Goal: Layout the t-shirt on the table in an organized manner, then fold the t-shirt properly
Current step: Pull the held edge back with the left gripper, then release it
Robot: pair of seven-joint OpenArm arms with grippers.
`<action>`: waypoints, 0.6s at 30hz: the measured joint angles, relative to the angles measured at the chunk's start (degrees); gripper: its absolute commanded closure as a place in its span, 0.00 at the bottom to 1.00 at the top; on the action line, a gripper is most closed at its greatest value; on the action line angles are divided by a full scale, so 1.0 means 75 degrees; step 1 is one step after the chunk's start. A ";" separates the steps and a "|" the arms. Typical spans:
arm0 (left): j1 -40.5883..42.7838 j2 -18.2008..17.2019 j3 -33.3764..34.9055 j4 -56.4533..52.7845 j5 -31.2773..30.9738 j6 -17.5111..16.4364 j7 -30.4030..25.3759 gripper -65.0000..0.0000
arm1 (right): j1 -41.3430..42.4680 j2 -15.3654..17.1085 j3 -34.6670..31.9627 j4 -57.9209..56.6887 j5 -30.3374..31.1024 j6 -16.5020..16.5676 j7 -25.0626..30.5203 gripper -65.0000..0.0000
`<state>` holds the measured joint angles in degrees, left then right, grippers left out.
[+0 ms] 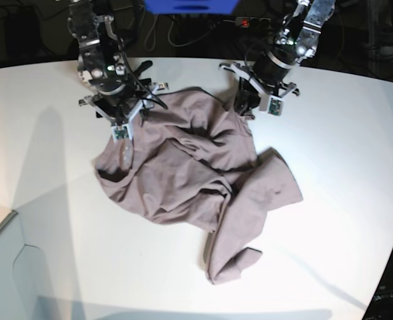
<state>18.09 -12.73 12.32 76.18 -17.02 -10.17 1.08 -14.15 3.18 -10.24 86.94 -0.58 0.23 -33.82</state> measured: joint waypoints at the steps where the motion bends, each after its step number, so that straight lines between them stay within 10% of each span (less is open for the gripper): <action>1: -0.0003 0.0003 0.0000 0.0000 -0.0003 0.0009 0.0000 0.88 | 0.0006 0.0000 0.0000 -0.0003 -0.0003 0.0000 -0.0003 0.51; 10: 0.0245 -0.0248 -0.0539 0.0583 0.0003 -0.0006 -0.0017 0.37 | 0.0143 0.0204 0.0003 -0.0079 0.0055 -0.0003 -0.0009 0.52; 18: -0.0405 -0.0216 -0.1137 0.0889 0.0003 -0.0026 0.0038 0.34 | 0.0146 0.0323 0.0000 -0.0079 0.0058 0.0000 0.0000 0.52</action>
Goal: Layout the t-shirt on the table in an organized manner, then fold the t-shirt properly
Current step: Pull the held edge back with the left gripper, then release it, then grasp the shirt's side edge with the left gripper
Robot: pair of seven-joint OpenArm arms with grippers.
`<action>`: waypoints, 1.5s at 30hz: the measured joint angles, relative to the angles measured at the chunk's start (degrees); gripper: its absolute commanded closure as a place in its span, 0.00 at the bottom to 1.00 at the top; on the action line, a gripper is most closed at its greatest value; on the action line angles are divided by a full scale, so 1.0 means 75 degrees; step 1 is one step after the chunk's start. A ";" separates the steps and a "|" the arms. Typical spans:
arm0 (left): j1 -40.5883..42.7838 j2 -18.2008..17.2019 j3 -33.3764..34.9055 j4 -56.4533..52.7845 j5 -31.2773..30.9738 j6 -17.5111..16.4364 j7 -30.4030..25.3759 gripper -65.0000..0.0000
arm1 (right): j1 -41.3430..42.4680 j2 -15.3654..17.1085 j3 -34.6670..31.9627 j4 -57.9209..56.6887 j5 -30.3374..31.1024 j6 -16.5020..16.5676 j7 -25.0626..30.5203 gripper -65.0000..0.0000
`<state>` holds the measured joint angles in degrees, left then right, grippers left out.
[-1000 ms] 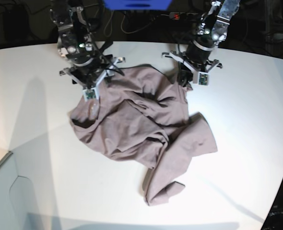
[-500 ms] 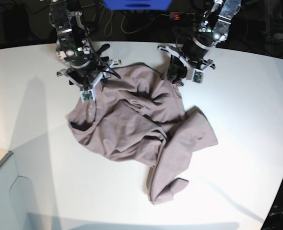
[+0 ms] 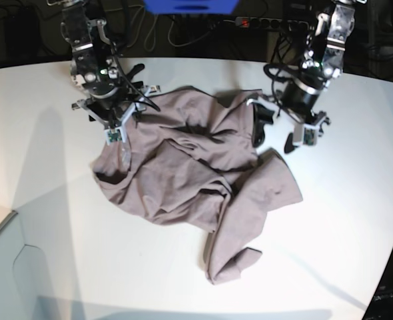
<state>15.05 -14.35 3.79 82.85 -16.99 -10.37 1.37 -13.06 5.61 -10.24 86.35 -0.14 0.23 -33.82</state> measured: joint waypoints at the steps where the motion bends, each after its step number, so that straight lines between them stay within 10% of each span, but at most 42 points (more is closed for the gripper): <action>1: -0.0137 0.0009 -0.0009 -0.0026 -0.0003 -0.0029 0.0000 0.34 | 0.0000 -0.0009 0.0000 0.0000 0.0000 0.0000 -0.0003 0.52; 13: -0.2022 0.0367 -0.1052 -0.2521 -0.0003 0.0029 -0.0015 0.34 | 0.0009 0.0055 0.0507 -0.0009 0.0026 0.0000 -0.0015 0.51; 45: -0.2515 0.0391 -0.1064 -0.3972 -0.0006 -0.0035 -0.0184 0.33 | -0.0082 0.0032 0.0813 0.0565 0.0003 0.0003 -0.0099 0.51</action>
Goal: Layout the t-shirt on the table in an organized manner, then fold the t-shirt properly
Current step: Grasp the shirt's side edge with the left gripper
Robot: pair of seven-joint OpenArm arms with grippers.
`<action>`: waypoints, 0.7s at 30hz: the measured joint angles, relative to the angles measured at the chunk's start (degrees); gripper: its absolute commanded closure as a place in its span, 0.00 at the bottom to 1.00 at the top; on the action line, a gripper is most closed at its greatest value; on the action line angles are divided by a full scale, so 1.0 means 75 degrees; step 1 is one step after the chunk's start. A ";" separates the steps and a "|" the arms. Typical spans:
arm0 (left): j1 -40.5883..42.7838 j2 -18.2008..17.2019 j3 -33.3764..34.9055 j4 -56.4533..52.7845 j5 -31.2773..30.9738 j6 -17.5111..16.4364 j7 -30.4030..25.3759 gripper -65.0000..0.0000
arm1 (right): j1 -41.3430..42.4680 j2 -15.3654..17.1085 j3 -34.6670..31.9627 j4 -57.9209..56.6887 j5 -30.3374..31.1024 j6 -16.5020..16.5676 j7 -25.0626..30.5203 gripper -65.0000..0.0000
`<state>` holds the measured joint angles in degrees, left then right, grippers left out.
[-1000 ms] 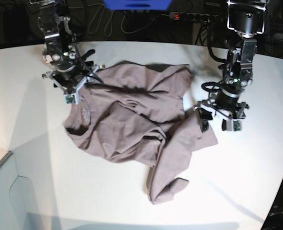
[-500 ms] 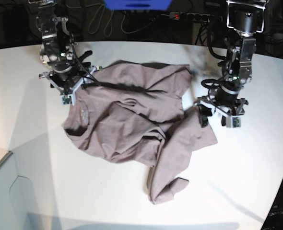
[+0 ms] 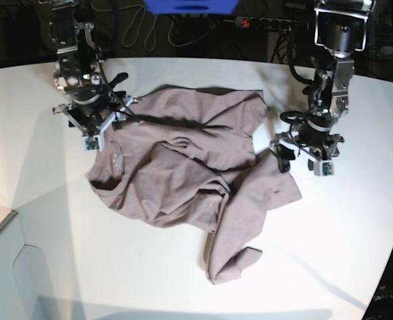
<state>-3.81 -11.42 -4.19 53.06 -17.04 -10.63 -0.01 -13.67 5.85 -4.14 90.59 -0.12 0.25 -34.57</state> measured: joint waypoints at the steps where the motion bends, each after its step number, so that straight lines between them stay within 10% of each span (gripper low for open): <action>1: -0.0096 -0.0003 -0.0003 -0.0105 0.0009 0.0009 -0.0006 0.33 | -0.0006 -0.0003 -0.0003 0.0009 -0.0003 0.0000 0.0009 0.51; 21: -0.0574 0.0682 -0.0015 -0.0268 0.0003 0.0012 0.0122 0.33 | -0.0111 -0.0146 0.0003 0.0017 0.0017 0.0000 0.0003 0.51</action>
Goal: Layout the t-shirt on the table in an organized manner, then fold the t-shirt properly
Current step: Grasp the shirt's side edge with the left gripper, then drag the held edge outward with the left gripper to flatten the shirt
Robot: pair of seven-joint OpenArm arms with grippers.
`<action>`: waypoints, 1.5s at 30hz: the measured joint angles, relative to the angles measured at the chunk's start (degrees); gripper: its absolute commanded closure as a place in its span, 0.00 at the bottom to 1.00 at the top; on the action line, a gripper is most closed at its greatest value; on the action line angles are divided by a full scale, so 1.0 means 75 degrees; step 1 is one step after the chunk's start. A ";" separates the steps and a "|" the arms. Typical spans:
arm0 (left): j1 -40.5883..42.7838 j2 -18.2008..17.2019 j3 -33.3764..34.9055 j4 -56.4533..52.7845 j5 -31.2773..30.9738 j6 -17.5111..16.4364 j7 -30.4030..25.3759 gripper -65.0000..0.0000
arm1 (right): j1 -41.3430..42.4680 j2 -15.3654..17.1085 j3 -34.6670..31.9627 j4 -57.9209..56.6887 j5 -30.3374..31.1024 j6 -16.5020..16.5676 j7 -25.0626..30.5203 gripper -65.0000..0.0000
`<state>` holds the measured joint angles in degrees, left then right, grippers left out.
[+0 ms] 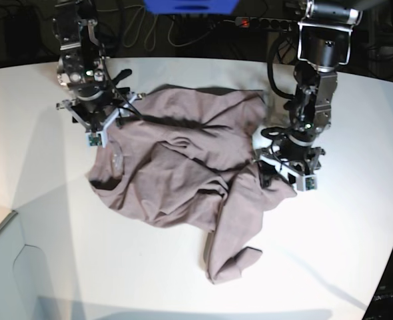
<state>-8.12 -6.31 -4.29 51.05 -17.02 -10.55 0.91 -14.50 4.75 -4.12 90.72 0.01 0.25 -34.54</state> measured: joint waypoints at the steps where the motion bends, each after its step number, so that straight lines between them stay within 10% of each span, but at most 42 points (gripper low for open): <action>1: 0.0000 -0.0003 0.0000 -0.0003 0.0003 0.0003 0.0000 0.34 | 0.0000 0.0000 0.0000 0.0000 0.0000 0.0000 0.0000 0.51; 7: -0.0003 -0.0026 0.0000 -0.0003 0.0003 0.0003 0.0000 0.38 | -0.0111 0.0000 -0.0003 0.0006 0.0000 0.0000 -0.0029 0.51; 14: -0.0242 -0.0026 -0.0003 -0.0012 -0.0009 0.0003 0.0012 1.00 | -0.0102 0.0009 -0.0003 0.0006 0.0000 0.0000 -0.0023 0.51; 45: 0.0822 -0.0064 -0.2337 0.3404 0.0003 0.0047 0.0140 1.00 | 0.0026 -0.0090 -0.0067 0.0842 0.0009 0.0012 0.0026 0.51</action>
<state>-1.96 -6.79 -21.82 76.58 -16.99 -10.20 1.96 -14.31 4.08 -4.62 97.03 0.08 0.34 -34.35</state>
